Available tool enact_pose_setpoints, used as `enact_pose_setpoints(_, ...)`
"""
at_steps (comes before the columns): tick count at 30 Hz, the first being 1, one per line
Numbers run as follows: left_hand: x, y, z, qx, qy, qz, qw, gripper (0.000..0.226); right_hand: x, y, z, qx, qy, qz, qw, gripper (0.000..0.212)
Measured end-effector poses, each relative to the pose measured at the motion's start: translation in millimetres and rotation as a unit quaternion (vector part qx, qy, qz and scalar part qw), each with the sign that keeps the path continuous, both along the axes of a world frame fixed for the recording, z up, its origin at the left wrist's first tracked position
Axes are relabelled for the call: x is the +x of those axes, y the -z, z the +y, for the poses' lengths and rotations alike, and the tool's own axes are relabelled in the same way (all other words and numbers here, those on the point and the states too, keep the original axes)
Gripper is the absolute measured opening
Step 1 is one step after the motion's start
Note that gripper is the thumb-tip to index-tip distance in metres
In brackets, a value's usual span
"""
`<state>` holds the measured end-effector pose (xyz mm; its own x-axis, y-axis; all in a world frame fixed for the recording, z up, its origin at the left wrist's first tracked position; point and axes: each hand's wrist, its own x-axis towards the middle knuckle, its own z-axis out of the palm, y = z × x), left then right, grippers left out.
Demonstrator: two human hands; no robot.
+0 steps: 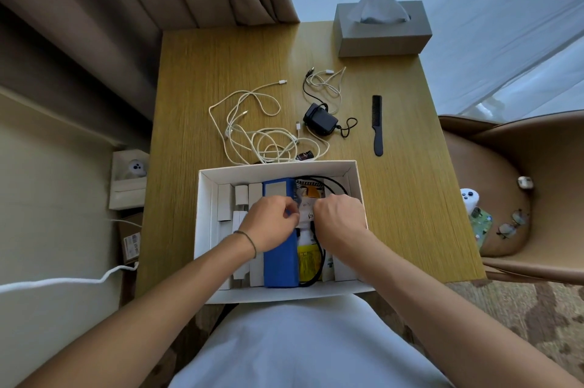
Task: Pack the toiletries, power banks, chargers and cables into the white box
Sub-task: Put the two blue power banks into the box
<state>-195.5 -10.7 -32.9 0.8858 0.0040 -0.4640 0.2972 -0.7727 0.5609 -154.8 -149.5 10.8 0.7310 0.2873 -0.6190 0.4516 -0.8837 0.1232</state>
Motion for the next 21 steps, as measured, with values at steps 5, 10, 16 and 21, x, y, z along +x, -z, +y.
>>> enact_pose_setpoints(5, 4, -24, 6, -0.013, -0.009, -0.105, 0.994, 0.015, 14, -8, -2, 0.145, 0.026, -0.069, 0.987, 0.011)
enact_pose_setpoints(10, 20, -51, 18, -0.045, -0.051, -0.211, 0.975, 0.014, 37, -26, -3, 0.306, 0.066, -0.14, 0.939, 0.019)
enact_pose_setpoints(16, 62, -62, 45, -0.034, -0.064, -0.231, 0.97, 0.016, 87, -33, 1, 0.355, 0.167, -0.113, 0.913, 0.016)
enact_pose_setpoints(21, 95, -55, 58, 0.011, -0.038, -0.188, 0.981, 0.016, 138, -15, 0, 0.401, 0.168, -0.001, 0.9, 0.018)
